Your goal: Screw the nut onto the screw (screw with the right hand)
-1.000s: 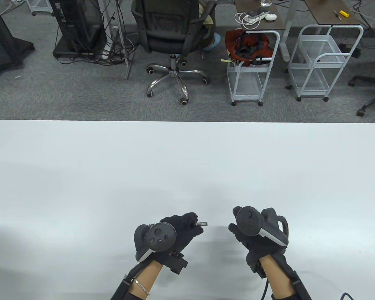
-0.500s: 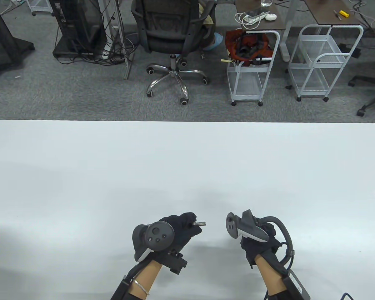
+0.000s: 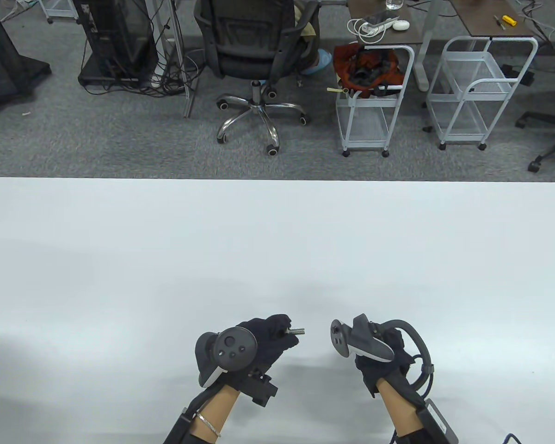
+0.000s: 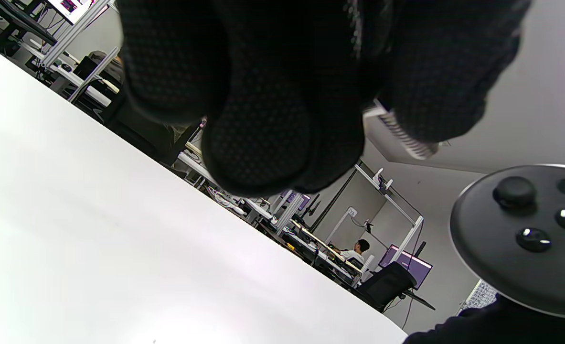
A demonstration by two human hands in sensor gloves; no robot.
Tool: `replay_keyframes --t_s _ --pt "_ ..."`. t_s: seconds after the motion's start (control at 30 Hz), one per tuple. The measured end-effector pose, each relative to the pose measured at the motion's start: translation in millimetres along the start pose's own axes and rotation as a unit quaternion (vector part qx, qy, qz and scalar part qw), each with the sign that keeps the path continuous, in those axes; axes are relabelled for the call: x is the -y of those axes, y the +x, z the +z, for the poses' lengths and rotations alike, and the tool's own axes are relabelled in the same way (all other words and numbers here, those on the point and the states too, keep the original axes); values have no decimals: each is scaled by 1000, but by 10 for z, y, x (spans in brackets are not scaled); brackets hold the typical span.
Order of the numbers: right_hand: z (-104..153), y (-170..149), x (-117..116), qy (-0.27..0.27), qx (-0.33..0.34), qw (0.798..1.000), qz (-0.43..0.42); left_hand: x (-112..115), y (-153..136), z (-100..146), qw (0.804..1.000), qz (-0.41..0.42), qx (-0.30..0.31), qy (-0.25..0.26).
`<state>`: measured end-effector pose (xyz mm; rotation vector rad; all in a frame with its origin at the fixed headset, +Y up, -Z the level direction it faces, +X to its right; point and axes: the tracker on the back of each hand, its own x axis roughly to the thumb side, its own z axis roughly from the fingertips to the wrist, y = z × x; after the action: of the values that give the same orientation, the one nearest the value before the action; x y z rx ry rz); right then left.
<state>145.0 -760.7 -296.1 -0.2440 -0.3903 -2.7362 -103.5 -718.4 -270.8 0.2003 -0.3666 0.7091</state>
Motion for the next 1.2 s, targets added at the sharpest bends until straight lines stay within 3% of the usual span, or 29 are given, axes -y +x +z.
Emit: replay_keyframes --t_s 0.13,0.23,0.33,0.43,0.6,0.77,0.93,1.2 --pt "55 -52 121 -55 24 995 -77 10 9 -5 1000 4 3 -2" --pt "136 -86 274 -122 63 973 -186 23 13 -6 1000 4 7 -3" --pt "227 -107 401 -187 102 937 -276 34 18 -4 1000 5 8 -6" --pt "308 -122 482 -236 130 889 -371 41 24 -2 1000 6 9 -6" --pt "340 -116 499 -235 161 823 -491 45 27 1 1000 6 9 -5" --pt "318 -86 469 -216 181 784 -553 46 29 1 1000 8 9 -4" --pt "301 -46 448 -202 189 767 -578 46 30 1 1000 9 10 -4" --pt "276 -28 418 -185 185 756 -600 50 47 0 1000 13 19 -4"
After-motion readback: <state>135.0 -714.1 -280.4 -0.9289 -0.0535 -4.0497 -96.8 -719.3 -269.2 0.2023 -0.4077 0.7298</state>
